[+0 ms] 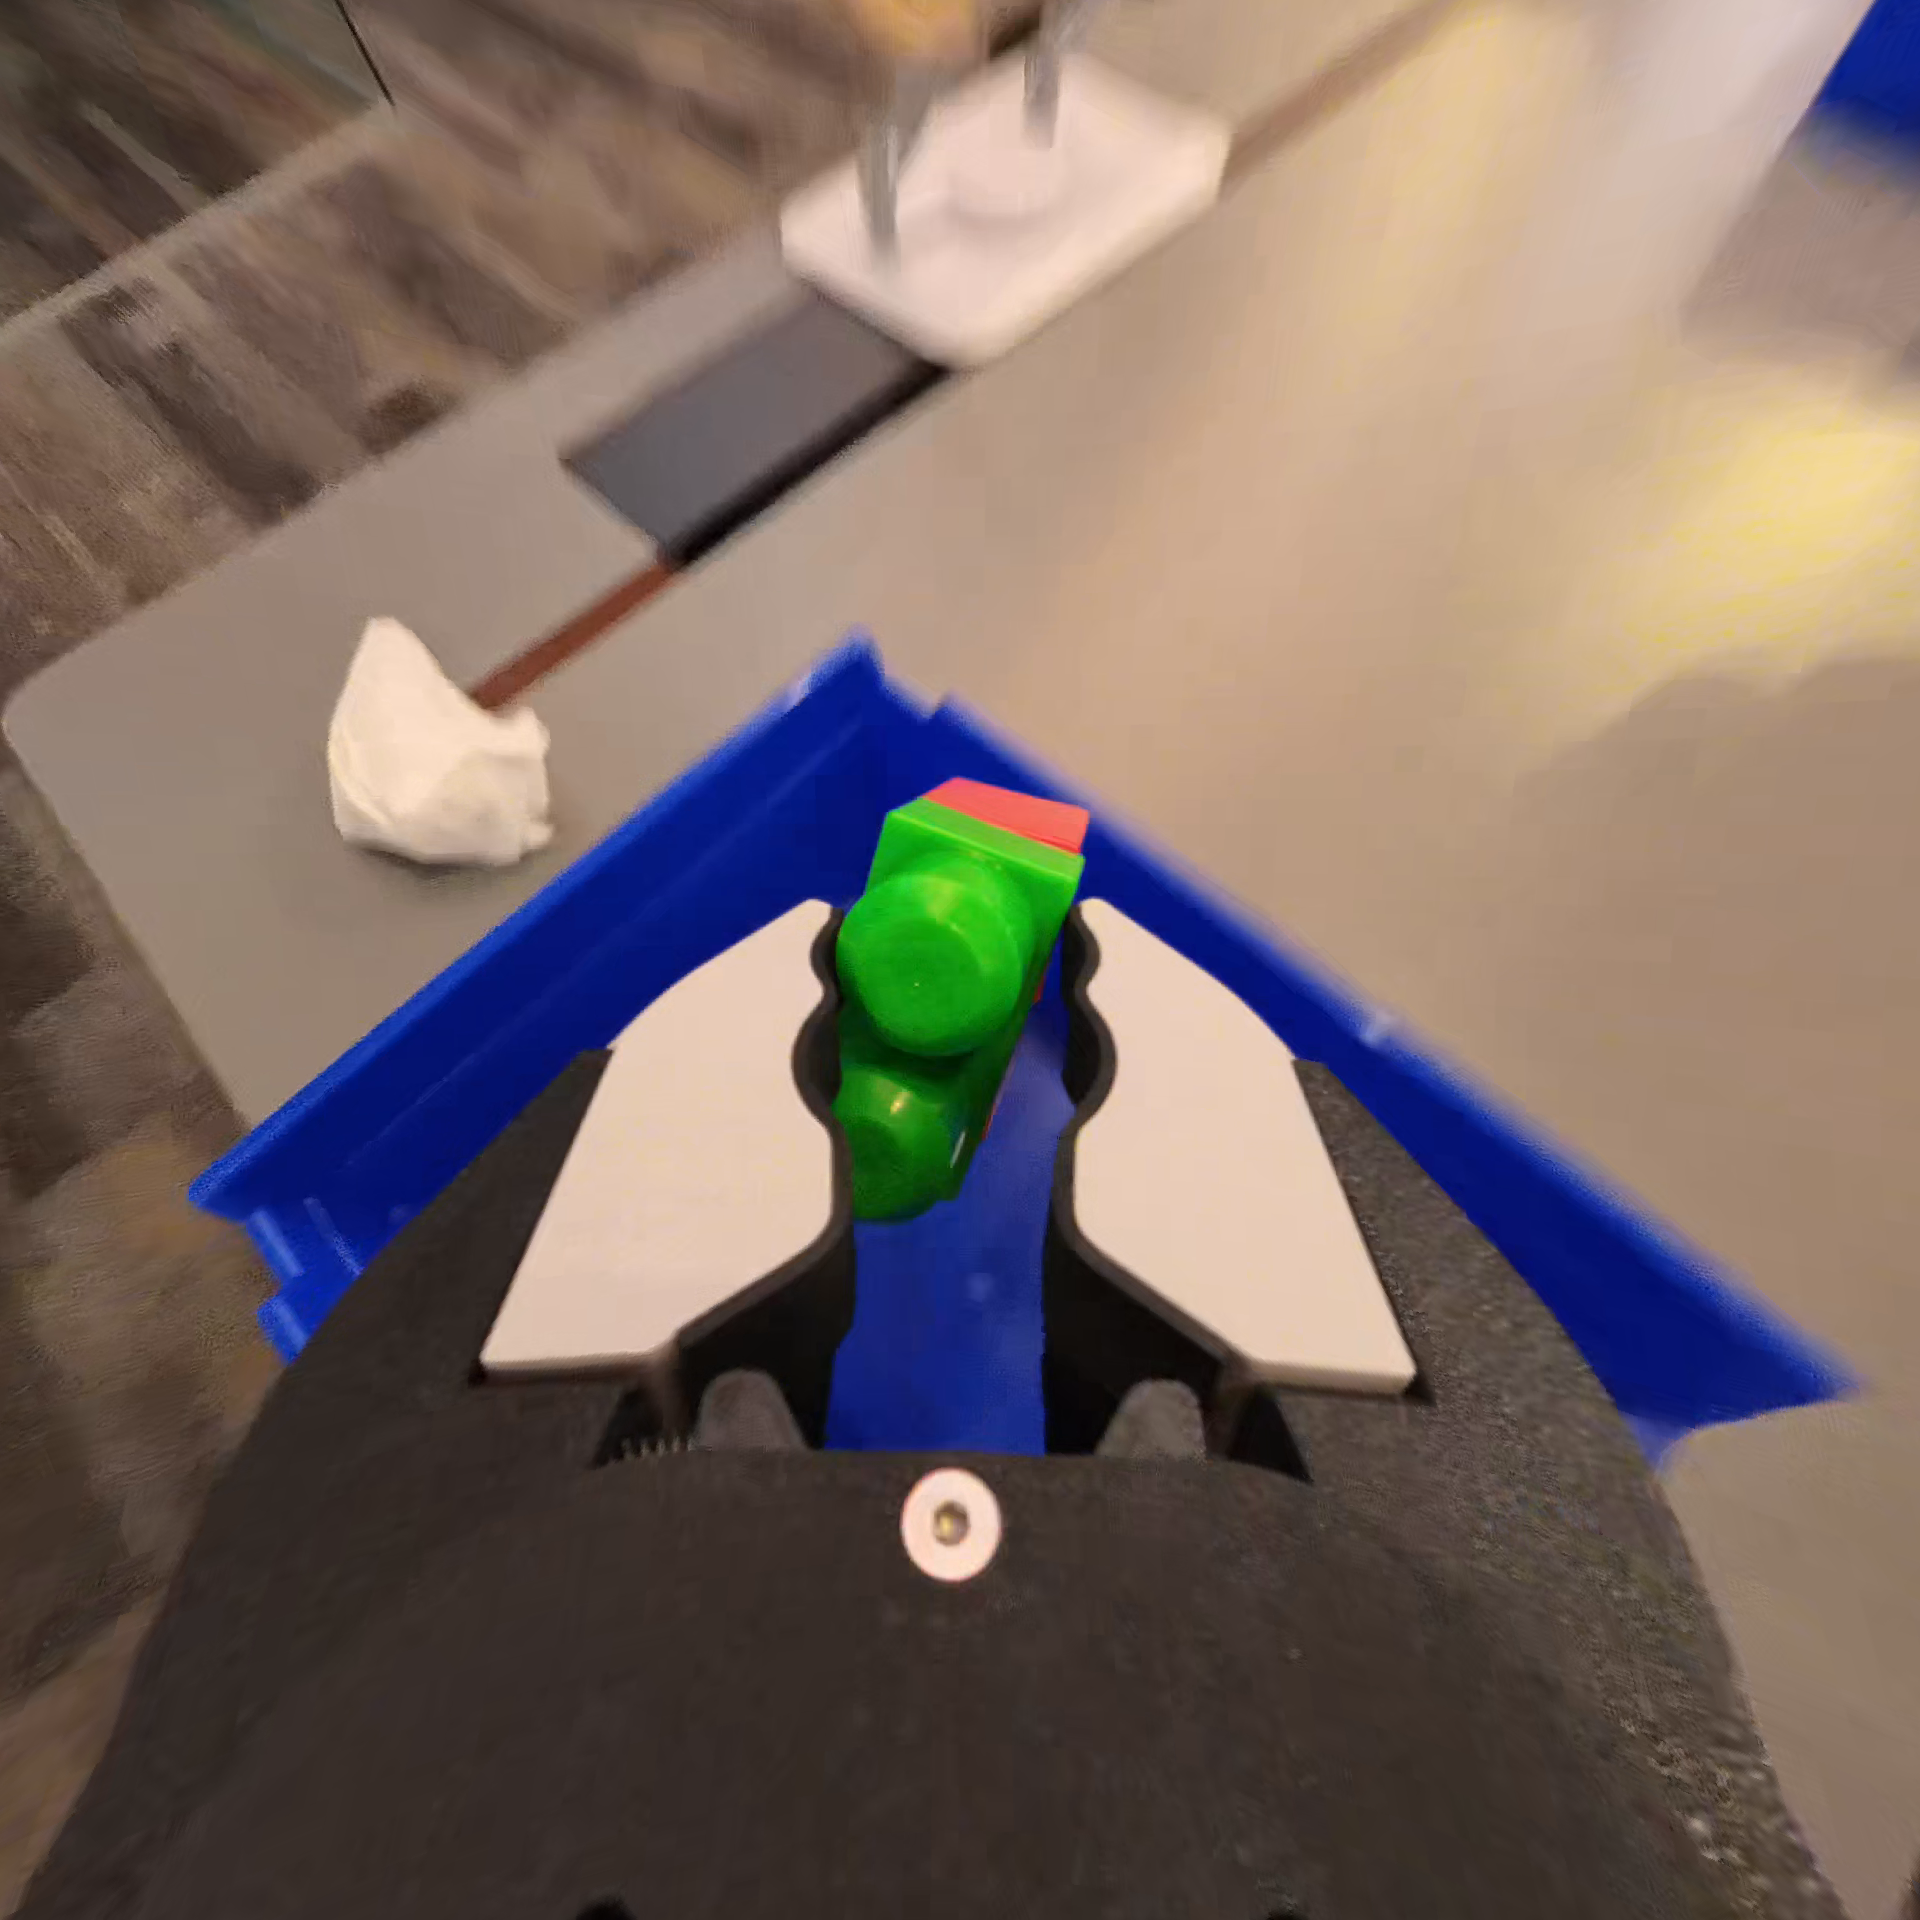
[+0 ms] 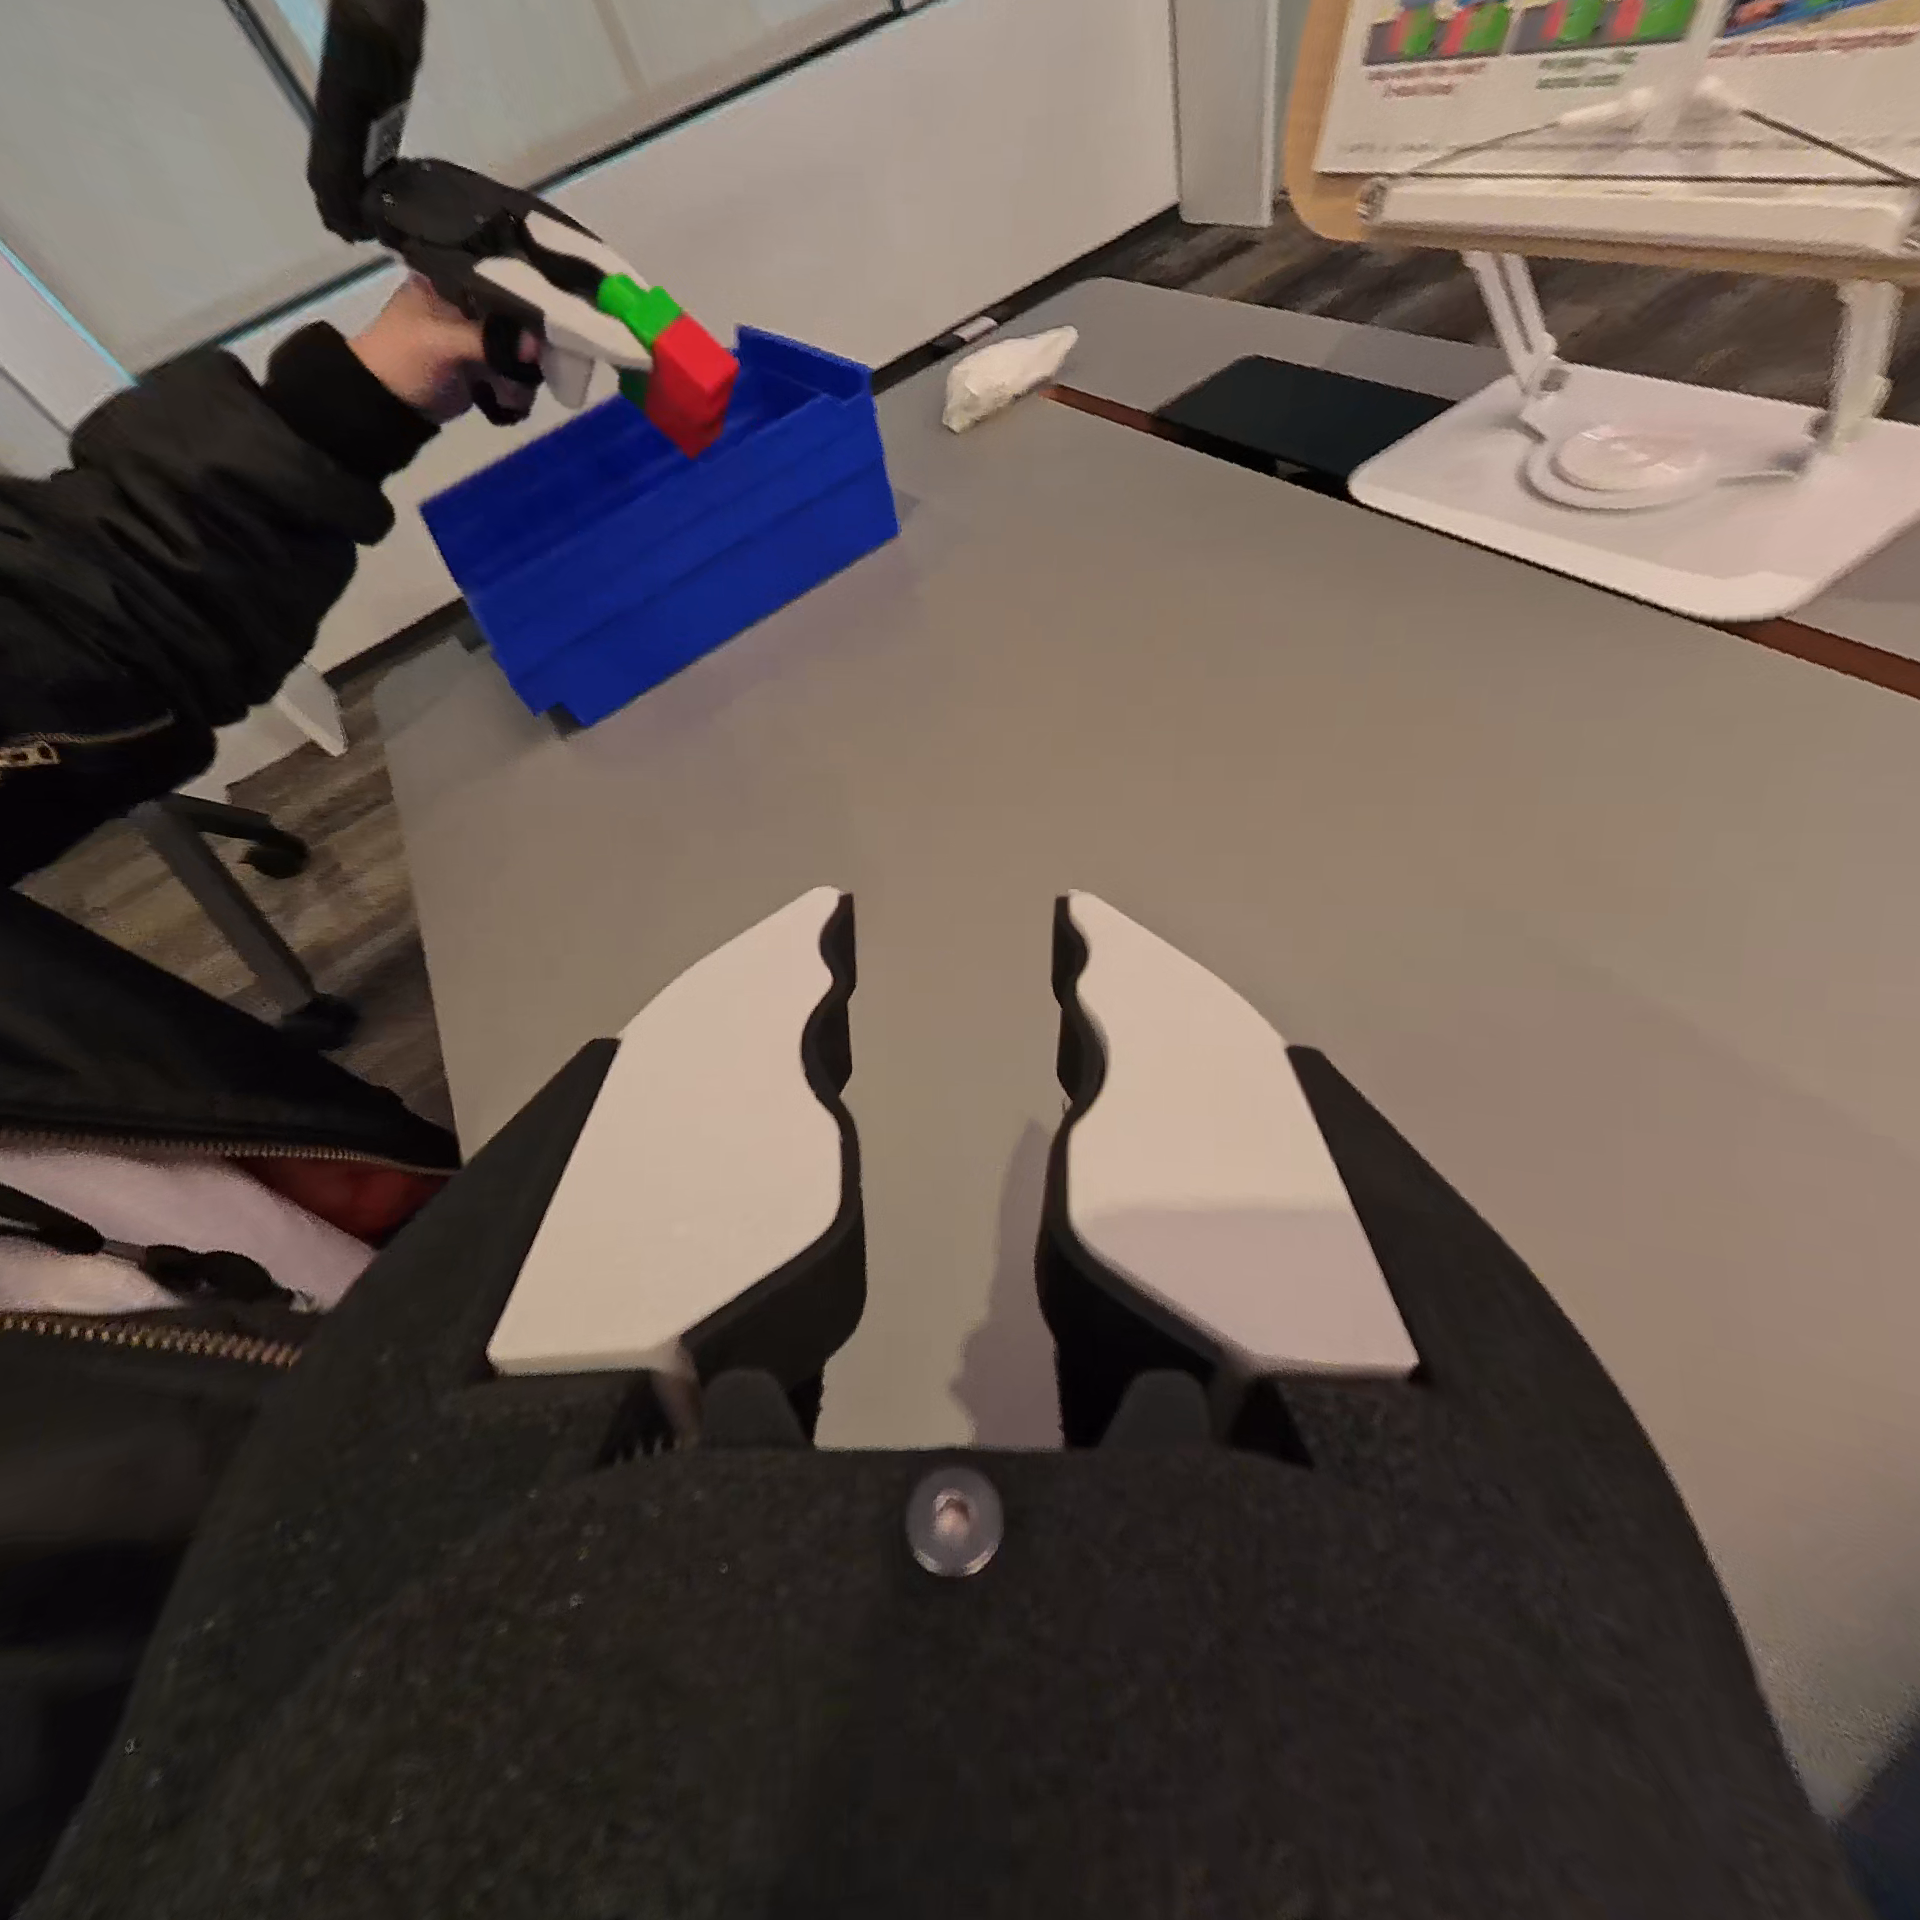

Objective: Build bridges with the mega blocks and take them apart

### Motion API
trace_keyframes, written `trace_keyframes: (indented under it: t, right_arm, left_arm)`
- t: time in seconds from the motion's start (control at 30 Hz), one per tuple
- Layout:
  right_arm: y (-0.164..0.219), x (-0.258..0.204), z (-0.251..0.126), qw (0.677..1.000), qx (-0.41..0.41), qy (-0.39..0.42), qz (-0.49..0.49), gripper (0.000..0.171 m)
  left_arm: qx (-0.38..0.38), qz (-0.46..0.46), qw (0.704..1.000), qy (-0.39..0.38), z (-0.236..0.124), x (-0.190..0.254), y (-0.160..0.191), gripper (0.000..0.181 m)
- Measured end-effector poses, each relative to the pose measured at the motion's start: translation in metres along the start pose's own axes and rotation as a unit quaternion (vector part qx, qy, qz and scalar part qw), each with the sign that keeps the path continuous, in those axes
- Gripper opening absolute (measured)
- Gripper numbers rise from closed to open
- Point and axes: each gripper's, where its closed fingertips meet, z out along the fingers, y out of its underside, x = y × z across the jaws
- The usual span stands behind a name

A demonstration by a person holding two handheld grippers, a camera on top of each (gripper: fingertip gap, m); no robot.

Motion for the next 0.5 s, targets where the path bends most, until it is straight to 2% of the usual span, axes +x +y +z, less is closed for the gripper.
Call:
trace_keyframes:
  t: [0.1, 0.17, 0.37, 0.43, 0.5]
  right_arm:
    - [-0.018, -0.018, 0.027, 0.999, 0.014, -0.032, -0.021, 0.036]
    - [-0.034, -0.033, 0.044, 0.997, 0.025, -0.039, -0.059, 0.039]
    - [-0.08, -0.1, 0.077, 0.981, 0.063, -0.08, -0.164, 0.055]
    - [-0.089, -0.121, 0.075, 0.977, 0.078, -0.11, -0.168, 0.056]
    - [-0.093, -0.127, 0.066, 0.976, 0.084, -0.105, -0.173, 0.058]
  left_arm:
    - [0.132, -0.055, 0.989, 0.042, -0.043, 0.043, -0.062, 0.04]
    - [0.163, -0.051, 0.983, 0.071, -0.054, 0.083, -0.092, 0.04]
    - [0.204, -0.025, 0.958, 0.198, -0.016, 0.232, -0.153, 0.04]
    - [0.213, -0.026, 0.949, 0.23, 0.004, 0.273, -0.168, 0.04]
    - [0.227, -0.028, 0.933, 0.278, 0.018, 0.31, -0.181, 0.039]
